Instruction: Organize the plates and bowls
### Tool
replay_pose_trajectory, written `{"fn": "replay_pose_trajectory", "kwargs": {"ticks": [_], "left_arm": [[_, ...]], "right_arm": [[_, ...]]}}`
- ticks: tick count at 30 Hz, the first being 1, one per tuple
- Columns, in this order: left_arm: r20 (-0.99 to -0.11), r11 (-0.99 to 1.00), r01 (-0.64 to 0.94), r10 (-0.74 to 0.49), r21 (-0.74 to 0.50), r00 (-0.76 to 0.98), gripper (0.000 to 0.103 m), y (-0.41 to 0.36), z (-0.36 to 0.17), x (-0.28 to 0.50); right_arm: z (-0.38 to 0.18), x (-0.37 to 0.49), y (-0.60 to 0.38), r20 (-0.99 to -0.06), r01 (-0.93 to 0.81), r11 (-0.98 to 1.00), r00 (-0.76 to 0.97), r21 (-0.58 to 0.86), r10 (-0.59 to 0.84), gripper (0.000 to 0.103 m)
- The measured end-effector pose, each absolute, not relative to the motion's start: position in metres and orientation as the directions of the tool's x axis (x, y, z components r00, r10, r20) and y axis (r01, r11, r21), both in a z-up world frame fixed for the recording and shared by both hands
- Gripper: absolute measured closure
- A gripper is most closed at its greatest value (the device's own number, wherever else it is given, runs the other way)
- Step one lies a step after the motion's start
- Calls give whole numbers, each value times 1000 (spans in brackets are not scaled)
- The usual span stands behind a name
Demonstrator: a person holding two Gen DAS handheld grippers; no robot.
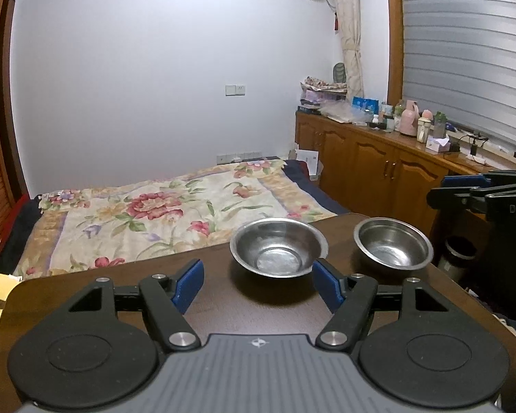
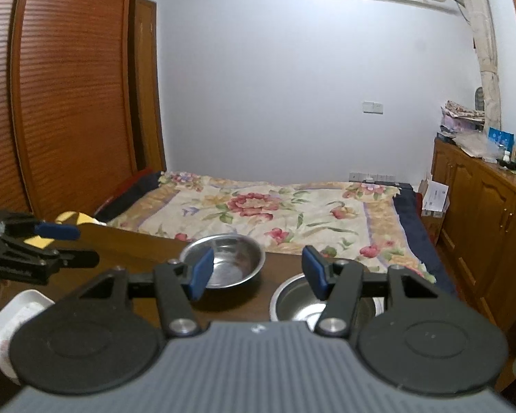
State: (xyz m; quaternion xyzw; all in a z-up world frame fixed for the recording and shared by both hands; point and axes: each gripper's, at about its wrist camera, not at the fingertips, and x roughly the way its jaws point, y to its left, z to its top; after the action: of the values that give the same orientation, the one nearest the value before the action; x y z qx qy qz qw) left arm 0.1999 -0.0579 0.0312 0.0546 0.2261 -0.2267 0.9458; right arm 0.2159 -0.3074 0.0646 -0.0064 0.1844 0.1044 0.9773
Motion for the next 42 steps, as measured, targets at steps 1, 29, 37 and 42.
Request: {"fn": "replay_pose_trajectory", "kwargs": {"ticks": [1, 29, 37, 42], "left_arm": [[-455, 891, 454, -403, 1, 794, 31, -59, 31, 203], [-577, 883, 458, -429, -104, 695, 35, -78, -11, 310], [-606, 876, 462, -445, -141, 659, 45, -83, -20, 328], [-615, 866, 469, -466, -172, 636, 46, -85, -23, 333]], "right_arm": [[64, 221, -308, -368, -209, 978, 907, 25, 204, 45], [25, 333, -296, -557, -281, 955, 780, 93, 284, 46], [15, 355, -290, -611, -302, 946, 729, 115, 307, 46], [9, 362, -285, -638, -321, 939, 698, 126, 324, 46]]}}
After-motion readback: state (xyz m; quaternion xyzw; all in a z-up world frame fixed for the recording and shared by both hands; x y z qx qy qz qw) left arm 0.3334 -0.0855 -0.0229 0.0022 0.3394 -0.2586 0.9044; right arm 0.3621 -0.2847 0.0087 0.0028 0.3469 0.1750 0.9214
